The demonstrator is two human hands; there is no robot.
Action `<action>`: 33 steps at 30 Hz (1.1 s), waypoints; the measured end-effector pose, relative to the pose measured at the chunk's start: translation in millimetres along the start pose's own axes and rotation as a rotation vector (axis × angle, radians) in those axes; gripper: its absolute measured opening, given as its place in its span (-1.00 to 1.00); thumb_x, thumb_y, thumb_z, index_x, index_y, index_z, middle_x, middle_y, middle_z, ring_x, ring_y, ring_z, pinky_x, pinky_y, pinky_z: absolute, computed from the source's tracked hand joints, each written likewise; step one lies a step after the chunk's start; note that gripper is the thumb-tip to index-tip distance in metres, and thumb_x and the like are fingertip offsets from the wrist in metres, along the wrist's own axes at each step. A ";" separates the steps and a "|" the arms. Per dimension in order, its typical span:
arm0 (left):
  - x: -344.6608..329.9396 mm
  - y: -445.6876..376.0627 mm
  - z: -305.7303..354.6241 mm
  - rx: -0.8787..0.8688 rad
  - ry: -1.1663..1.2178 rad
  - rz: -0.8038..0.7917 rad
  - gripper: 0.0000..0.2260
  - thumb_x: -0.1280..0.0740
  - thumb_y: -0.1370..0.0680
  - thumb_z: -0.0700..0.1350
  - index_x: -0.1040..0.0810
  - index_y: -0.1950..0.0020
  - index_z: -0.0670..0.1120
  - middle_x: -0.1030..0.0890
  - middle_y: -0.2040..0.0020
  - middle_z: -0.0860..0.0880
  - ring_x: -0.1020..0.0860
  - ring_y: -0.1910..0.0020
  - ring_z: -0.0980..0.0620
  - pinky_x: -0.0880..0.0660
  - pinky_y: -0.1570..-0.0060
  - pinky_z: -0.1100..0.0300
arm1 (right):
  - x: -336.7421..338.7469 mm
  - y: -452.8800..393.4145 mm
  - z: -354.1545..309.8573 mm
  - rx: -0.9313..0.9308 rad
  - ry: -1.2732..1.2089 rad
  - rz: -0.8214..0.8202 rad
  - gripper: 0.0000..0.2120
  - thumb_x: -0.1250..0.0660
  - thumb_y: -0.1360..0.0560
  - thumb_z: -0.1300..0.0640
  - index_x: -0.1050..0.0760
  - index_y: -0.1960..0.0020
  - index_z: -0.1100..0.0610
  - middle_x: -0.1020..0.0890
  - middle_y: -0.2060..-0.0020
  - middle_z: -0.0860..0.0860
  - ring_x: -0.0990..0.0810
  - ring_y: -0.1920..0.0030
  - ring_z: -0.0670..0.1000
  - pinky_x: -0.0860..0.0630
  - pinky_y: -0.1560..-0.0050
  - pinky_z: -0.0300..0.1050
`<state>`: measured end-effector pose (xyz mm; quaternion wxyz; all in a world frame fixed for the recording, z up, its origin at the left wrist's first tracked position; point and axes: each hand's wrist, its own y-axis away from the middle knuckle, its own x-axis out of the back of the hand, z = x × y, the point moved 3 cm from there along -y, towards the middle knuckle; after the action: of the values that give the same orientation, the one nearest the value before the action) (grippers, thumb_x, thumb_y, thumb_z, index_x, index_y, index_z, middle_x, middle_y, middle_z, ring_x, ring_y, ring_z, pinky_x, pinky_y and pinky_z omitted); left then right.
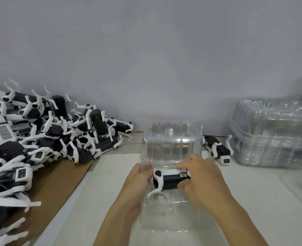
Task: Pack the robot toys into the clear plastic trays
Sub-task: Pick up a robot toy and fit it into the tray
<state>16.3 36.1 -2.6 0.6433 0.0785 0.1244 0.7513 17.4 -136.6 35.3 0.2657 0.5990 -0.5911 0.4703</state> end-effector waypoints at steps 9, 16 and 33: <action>-2.8 1.5 7.7 -0.005 -0.050 0.107 -0.68 -0.19 -0.50 -0.34 -0.58 -0.05 0.02 -0.62 0.02 0.05 -0.56 0.15 0.05 -0.39 0.41 0.26 | -0.1 1.9 -4.9 0.036 0.066 -0.009 -0.67 -0.39 -0.50 0.07 -0.55 -0.22 -0.19 -0.44 -0.07 -0.15 -0.31 -0.04 0.02 -0.27 -0.07 -0.10; -2.9 4.0 8.0 -0.009 -0.048 0.122 -0.70 -0.23 -0.48 -0.34 -0.59 -0.04 0.01 -0.64 0.02 -0.01 -0.58 0.16 -0.02 -0.42 0.36 0.20 | 7.2 1.0 -13.4 0.102 -0.048 0.071 -0.76 -0.35 -0.52 -0.08 -0.55 -0.18 -0.19 -0.39 -0.09 -0.25 -0.31 -0.14 -0.11 -0.08 -0.12 -0.11; -6.3 9.5 8.5 -0.018 0.030 -0.024 -0.61 -0.46 -0.27 -0.06 -0.57 -0.09 -0.03 -0.67 -0.06 -0.13 -0.65 -0.08 -0.17 -0.54 -0.16 -0.30 | -1.7 3.8 -24.0 0.129 -0.137 -0.006 -0.77 -0.32 -0.55 -0.16 -0.57 -0.20 -0.29 -0.47 -0.07 -0.23 -0.32 -0.18 -0.08 -0.13 -0.11 -0.07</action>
<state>10.7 29.3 8.5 0.6512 0.0601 0.1284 0.7456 8.1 -115.4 42.9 0.1868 0.6477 -0.5743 0.4644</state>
